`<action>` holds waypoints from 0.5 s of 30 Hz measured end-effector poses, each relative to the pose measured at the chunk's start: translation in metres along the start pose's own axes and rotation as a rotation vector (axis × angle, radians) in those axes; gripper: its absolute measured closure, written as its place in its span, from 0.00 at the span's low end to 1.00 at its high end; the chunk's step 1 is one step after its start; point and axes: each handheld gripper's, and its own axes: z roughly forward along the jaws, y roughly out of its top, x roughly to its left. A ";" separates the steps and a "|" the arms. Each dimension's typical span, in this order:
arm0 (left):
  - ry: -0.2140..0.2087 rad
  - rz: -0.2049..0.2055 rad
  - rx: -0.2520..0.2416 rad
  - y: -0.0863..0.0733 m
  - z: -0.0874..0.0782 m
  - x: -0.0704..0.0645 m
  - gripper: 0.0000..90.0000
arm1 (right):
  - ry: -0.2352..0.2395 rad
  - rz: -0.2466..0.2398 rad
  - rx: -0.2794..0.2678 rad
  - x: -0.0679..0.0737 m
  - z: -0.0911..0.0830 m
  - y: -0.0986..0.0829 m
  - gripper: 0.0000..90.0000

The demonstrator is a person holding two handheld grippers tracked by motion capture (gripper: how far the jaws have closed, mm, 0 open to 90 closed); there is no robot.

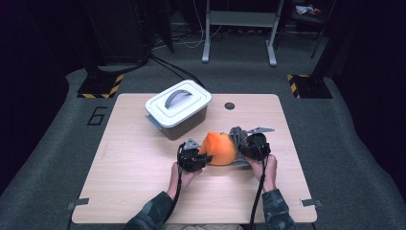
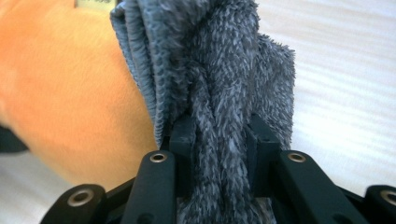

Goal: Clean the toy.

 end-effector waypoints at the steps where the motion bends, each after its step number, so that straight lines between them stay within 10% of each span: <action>1: 0.000 -0.001 -0.002 0.000 0.000 0.000 0.87 | -0.002 0.002 0.006 0.000 0.001 0.002 0.76; 9: 0.009 -0.018 -0.018 0.006 -0.002 0.000 0.87 | -0.009 -0.031 -0.053 0.003 -0.013 0.009 0.76; 15: 0.010 -0.013 -0.019 0.008 -0.001 -0.001 0.87 | 0.061 -0.120 -0.111 0.035 -0.028 0.022 0.76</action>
